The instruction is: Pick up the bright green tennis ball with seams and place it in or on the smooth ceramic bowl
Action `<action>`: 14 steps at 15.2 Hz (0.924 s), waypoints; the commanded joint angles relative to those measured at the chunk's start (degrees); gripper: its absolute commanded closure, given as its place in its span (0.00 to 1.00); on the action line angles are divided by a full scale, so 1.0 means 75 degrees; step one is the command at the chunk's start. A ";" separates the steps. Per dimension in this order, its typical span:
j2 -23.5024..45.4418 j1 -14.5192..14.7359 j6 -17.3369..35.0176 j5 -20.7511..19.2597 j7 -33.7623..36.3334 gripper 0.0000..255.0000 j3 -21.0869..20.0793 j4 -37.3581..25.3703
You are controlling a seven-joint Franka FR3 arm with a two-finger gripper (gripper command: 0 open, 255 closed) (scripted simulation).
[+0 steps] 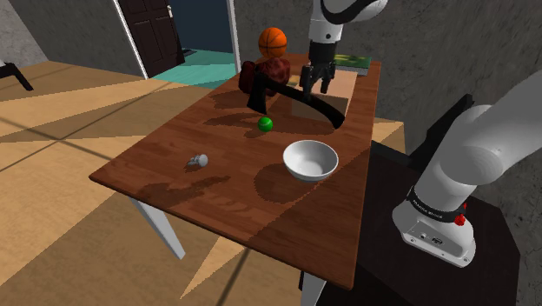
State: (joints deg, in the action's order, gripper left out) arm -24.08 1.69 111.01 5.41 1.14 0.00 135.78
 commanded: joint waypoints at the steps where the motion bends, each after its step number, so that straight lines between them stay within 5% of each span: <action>1: 0.0605 -0.0020 0.0424 -0.0077 0.0049 0.00 -0.0043 -0.0194; 14: 0.4484 -0.0024 0.1981 -0.0829 0.0726 0.00 -0.0186 -0.2541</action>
State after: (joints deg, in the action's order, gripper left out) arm 7.16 1.36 125.53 -0.28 5.97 -1.35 118.76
